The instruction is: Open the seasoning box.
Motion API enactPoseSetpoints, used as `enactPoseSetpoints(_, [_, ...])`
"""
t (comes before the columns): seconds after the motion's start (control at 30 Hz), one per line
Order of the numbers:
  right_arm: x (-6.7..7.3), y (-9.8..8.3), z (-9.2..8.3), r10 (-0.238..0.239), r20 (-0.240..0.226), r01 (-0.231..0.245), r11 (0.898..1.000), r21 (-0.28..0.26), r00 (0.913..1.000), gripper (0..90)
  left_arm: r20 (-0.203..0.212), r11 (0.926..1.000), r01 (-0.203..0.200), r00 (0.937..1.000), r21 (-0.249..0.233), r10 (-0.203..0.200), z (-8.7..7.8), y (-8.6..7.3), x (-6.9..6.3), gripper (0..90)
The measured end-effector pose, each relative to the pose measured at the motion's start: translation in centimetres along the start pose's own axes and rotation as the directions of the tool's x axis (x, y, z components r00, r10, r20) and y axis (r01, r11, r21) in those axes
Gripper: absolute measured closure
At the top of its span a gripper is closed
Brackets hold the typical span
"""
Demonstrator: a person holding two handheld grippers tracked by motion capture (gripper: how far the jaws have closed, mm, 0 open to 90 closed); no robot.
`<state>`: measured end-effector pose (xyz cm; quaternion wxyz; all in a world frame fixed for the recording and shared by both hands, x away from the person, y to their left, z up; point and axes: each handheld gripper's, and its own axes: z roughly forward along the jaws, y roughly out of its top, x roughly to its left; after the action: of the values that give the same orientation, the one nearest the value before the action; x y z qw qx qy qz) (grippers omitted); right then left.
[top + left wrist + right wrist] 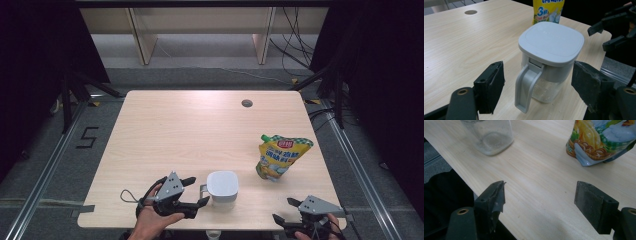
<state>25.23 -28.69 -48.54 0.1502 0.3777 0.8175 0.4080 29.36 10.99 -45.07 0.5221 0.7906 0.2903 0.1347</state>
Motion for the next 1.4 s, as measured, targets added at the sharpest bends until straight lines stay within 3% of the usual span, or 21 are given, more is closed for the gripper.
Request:
enactPoseSetpoints(0.03, [-0.1,0.1,-0.1,-0.001,-0.016,0.001,1.0,0.01,0.9999,25.5,-0.016,0.9999,0.01,0.9998,0.005,-0.01,0.0,0.1,0.0,25.7])
enactPoseSetpoints(0.07, [0.6,0.1,-0.2,0.056,0.006,-0.056,0.998,0.008,0.9984,25.3,-0.016,1.0,0.007,0.9998,0.004,-0.007,0.1,0.2,0.2,25.6])
enactPoseSetpoints(0.1, [0.3,0.2,-0.1,0.008,0.004,-0.008,1.0,-0.01,1.0,25.1,-0.017,0.9998,0.022,0.9996,0.003,-0.022,0.1,0.2,0.2,25.7])
enactPoseSetpoints(0.13, [0.5,0.2,0.1,0.019,-0.006,-0.019,1.0,-0.019,0.9998,24.9,-0.022,0.9982,0.059,0.998,-0.006,-0.059,0.2,0.3,0.2,26.9])
enactPoseSetpoints(0.2, [1.0,0.3,0.2,0.044,-0.009,-0.044,0.999,0.006,0.999,23.6,-0.025,0.9971,0.071,0.9971,-0.027,-0.072,0.4,0.6,0.2,30.4])
enactPoseSetpoints(0.27, [0.8,0.5,0.7,-0.002,-0.042,0.002,1.0,-0.015,0.9991,23.0,-0.019,0.9952,0.082,0.9964,-0.054,-0.083,0.5,1.0,0.2,37.6])
enactPoseSetpoints(0.4, [1.2,0.7,1.4,0.005,-0.051,-0.004,1.0,0.02,0.9987,21.5,0.006,0.9912,0.086,0.9963,-0.101,-0.086,0.3,1.9,0.3,58.3])
enactPoseSetpoints(0.43, [1.3,0.8,1.7,0.008,-0.075,-0.007,1.0,0.021,0.9972,21.5,0.015,0.9904,0.076,0.9971,-0.115,-0.075,0.3,2.1,0.2,61.2])
enactPoseSetpoints(0.53, [1.3,0.9,1.7,-0.017,-0.074,0.017,1.0,-0.003,0.9971,21.8,0.002,0.9916,0.052,0.9986,-0.118,-0.052,0.2,2.6,0.0,69.7])
enactPoseSetpoints(0.7, [1.0,1.0,1.7,-0.024,-0.067,0.024,1.0,-0.004,0.9974,23.3,-0.002,0.996,0.014,0.9999,-0.088,-0.014,0.8,2.9,0.1,84.3])
enactPoseSetpoints(0.77, [1.2,1.0,1.6,0.002,-0.062,-0.002,1.0,-0.005,0.9981,24.0,0.001,0.9973,0.004,1.0,-0.073,-0.004,1.1,2.7,0.2,87.6])
enactPoseSetpoints(0.8, [1.3,1.0,1.6,0.014,-0.068,-0.014,1.0,0.004,0.9976,23.9,0.002,0.9979,0.007,1.0,-0.065,-0.007,1.2,2.6,0.1,88.7])
enactPoseSetpoints(0.83, [0.9,1.1,1.7,-0.038,-0.062,0.037,0.999,-0.014,0.9973,23.8,0.005,0.9981,0.013,0.9999,-0.061,-0.013,1.3,2.5,0.1,89.0])
enactPoseSetpoints(0.9, [1.2,1.1,1.7,-0.01,-0.059,0.01,1.0,-0.01,0.9982,23.5,0.004,0.999,-0.005,1.0,-0.044,0.005,1.5,2.3,0.2,89.1])
enactPoseSetpoints(1.03, [1.2,1.3,2.0,-0.017,-0.079,0.016,1.0,-0.018,0.9967,24.9,0.013,0.9992,-0.022,0.9997,-0.033,0.022,1.7,2.1,0.3,89.1])
enactPoseSetpoints(1.07, [1.0,1.4,2.1,-0.058,-0.064,0.057,0.998,-0.02,0.9962,25.6,0.011,0.9993,-0.02,0.9997,-0.031,0.02,1.6,2.1,0.3,89.1])
enactPoseSetpoints(1.13, [1.4,1.4,2.1,-0.03,-0.075,0.029,1.0,-0.013,0.9968,31.4,0.007,0.9992,-0.014,0.9999,-0.036,0.014,1.6,2.0,0.2,89.1])
enactPoseSetpoints(1.17, [1.2,1.6,2.1,-0.072,-0.061,0.071,0.997,-0.024,0.9955,34.1,0.01,0.999,-0.008,0.9999,-0.043,0.008,1.7,1.9,0.2,89.1])
enactPoseSetpoints(1.2, [1.4,1.6,2.0,-0.058,-0.076,0.057,0.998,-0.022,0.9954,35.9,0.012,0.9988,-0.009,0.9999,-0.047,0.01,1.7,1.9,0.3,89.1])
enactPoseSetpoints(1.27, [1.3,1.9,2.1,-0.089,-0.08,0.086,0.995,-0.042,0.9929,44.6,0.012,0.9988,-0.014,0.9998,-0.047,0.014,1.6,1.9,0.3,89.1])
enactPoseSetpoints(1.4, [1.5,2.6,1.8,-0.126,-0.045,0.121,0.988,-0.1,0.991,56.9,0.008,0.9986,-0.013,0.9999,-0.051,0.013,1.6,1.8,0.2,89.1])
